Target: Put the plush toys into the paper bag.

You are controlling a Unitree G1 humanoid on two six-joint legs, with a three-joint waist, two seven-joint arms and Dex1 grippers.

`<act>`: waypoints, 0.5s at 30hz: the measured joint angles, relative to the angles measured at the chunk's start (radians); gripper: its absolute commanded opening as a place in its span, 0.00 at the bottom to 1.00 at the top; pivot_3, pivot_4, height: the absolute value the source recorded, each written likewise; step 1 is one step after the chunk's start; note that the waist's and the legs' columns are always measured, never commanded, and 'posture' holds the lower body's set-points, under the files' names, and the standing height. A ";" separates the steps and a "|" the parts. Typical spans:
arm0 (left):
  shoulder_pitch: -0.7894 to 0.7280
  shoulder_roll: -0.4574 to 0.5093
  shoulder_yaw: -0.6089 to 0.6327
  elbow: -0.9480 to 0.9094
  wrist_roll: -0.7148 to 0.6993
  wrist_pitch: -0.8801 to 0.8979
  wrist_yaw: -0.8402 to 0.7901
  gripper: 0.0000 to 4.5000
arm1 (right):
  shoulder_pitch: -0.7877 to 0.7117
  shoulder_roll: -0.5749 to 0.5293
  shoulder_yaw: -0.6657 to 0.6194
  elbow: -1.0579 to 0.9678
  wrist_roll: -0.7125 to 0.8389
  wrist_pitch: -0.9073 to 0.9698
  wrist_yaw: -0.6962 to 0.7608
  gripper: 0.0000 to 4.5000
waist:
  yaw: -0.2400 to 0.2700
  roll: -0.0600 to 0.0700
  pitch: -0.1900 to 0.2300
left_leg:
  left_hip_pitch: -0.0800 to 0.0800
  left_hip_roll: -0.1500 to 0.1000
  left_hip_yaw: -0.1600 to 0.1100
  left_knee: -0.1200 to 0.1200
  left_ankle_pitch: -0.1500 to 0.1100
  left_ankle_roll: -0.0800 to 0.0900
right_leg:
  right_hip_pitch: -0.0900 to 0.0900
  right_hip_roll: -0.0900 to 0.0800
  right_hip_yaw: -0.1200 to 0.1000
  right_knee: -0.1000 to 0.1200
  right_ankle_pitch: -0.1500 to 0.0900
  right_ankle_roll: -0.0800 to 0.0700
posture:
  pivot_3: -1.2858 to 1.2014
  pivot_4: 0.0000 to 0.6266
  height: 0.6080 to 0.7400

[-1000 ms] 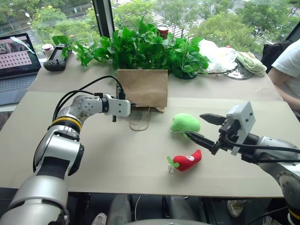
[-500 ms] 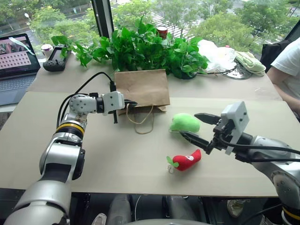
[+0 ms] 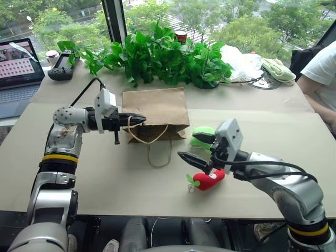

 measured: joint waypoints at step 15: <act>0.001 -0.011 0.003 -0.038 -0.001 0.038 0.046 0.00 | -0.116 0.186 0.122 0.168 -0.181 -0.033 -0.068 0.01 | -0.007 0.000 0.000 | 0.000 0.000 0.000 0.000 0.000 0.000 | -0.001 0.001 0.000 0.000 0.000 0.000 | 0.52 0.24 1.00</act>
